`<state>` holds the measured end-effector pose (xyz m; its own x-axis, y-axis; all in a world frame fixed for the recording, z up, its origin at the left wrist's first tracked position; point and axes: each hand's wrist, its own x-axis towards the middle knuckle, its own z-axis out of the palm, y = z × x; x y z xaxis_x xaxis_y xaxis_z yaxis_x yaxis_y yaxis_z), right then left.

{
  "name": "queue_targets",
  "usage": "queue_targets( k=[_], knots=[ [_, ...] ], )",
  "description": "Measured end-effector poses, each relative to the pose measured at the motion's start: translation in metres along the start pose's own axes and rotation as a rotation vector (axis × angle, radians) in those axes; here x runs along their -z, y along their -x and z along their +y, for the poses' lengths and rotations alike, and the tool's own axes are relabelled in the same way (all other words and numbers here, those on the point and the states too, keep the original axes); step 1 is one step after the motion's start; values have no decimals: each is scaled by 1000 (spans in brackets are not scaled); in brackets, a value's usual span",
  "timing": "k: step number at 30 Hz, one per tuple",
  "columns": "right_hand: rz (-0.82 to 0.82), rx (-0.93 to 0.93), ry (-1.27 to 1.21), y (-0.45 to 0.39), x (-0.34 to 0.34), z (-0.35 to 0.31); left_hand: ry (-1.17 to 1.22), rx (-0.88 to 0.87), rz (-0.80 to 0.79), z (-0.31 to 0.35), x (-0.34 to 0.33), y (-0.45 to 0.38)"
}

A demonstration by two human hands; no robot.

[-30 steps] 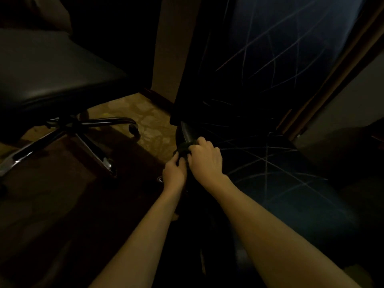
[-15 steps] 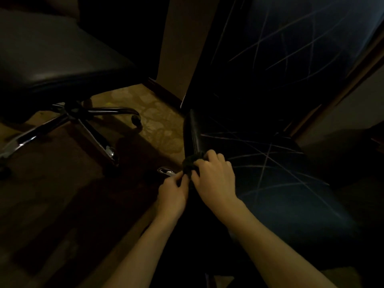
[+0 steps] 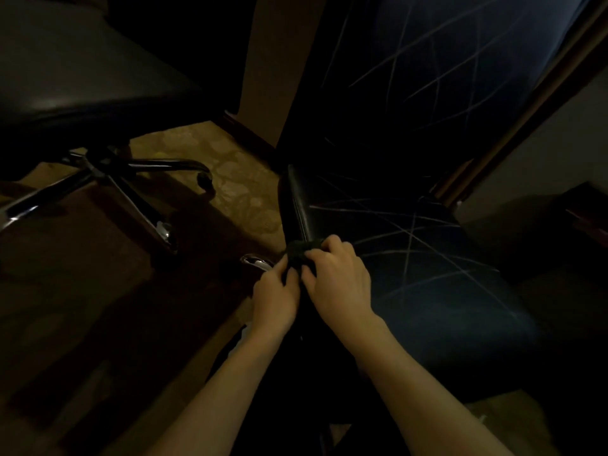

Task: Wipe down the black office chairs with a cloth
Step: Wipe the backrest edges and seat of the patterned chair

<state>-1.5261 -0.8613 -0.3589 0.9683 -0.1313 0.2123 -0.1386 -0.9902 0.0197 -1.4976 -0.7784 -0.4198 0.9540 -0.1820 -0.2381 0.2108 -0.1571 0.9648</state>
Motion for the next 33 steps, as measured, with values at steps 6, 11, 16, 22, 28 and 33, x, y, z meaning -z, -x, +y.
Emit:
queue_targets(
  k=[6, 11, 16, 22, 28, 33],
  knots=[
    [101, 34, -15, 34, -2, 4, -201, -92, -168, -14, 24, 27],
    [119, -44, -99, 72, -5, 8, -377, -206, -307, -18, 37, 45],
    [239, -70, -134, 113, -7, 17, -550, -303, -508, -15, 40, 48],
    [425, -135, -170, 164, -16, 32, -540, -503, -461, -26, 22, 71],
    [534, -226, -242, 202, -31, 42, -363, -715, -399, -48, 7, 80],
    [556, -277, -106, 201, -36, 36, -353, -854, -302, -50, -3, 78]
  ],
)
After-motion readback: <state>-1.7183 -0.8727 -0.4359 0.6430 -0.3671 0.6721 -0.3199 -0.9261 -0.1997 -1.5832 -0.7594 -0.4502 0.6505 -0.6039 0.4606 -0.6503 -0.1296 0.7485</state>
